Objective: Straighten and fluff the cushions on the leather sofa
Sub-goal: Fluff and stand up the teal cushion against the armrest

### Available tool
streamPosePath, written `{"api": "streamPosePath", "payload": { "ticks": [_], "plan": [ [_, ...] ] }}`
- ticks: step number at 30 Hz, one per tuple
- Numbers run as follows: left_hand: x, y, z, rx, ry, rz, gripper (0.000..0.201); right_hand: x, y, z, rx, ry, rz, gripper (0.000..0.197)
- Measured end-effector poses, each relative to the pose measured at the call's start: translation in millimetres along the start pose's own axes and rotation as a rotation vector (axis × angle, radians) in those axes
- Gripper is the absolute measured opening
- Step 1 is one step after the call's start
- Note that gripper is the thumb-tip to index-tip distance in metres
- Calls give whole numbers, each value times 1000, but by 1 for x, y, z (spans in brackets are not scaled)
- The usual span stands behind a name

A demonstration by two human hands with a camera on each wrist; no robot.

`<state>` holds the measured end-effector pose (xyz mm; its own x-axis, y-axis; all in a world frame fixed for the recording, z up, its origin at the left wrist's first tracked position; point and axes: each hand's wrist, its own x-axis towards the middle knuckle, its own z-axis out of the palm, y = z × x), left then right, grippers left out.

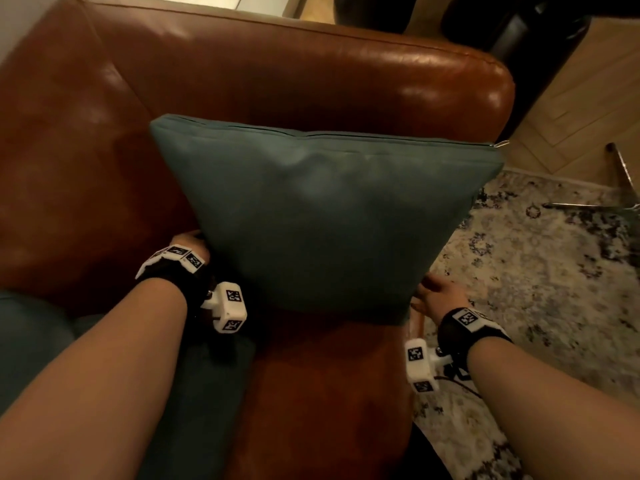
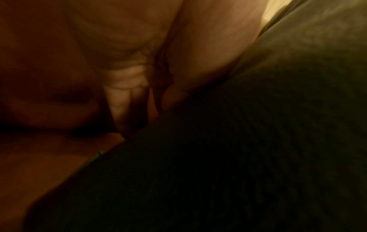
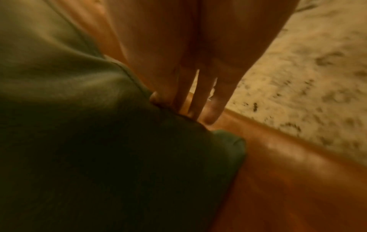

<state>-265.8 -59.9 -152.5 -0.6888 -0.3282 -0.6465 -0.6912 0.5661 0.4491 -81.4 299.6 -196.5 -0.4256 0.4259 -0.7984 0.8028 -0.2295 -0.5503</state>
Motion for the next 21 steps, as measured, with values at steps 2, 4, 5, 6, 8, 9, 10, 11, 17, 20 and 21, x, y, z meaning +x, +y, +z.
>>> {"api": "streamPosePath", "payload": {
  "ticks": [2,4,5,6,8,9,10,11,17,20,21],
  "plan": [
    [11,0,-3,155,16,60,49,6,2,3,-83,93,-20,27],
    [16,1,-8,416,-14,125,54,9,1,1,-135,198,-28,21],
    [19,1,-10,433,-13,113,53,12,-1,-2,-145,239,-27,20],
    [22,2,-10,418,8,82,51,14,-3,-6,-161,266,-30,19],
    [15,9,-10,377,4,53,45,16,-6,-12,-213,286,-56,21],
    [15,9,-10,466,29,84,44,18,-6,-13,-232,298,-67,22],
    [17,12,-10,662,3,101,45,19,-6,-14,-236,304,-74,22],
    [20,13,-13,803,-28,141,47,21,-4,-13,-231,305,-77,22],
    [12,8,-19,1223,-114,232,56,19,8,-16,-199,92,-88,25],
    [3,1,-10,1341,-169,170,54,19,11,-15,-414,-46,-31,36],
    [1,2,-7,1389,-166,152,52,20,13,-12,-469,-71,-16,37]
  ]
}}
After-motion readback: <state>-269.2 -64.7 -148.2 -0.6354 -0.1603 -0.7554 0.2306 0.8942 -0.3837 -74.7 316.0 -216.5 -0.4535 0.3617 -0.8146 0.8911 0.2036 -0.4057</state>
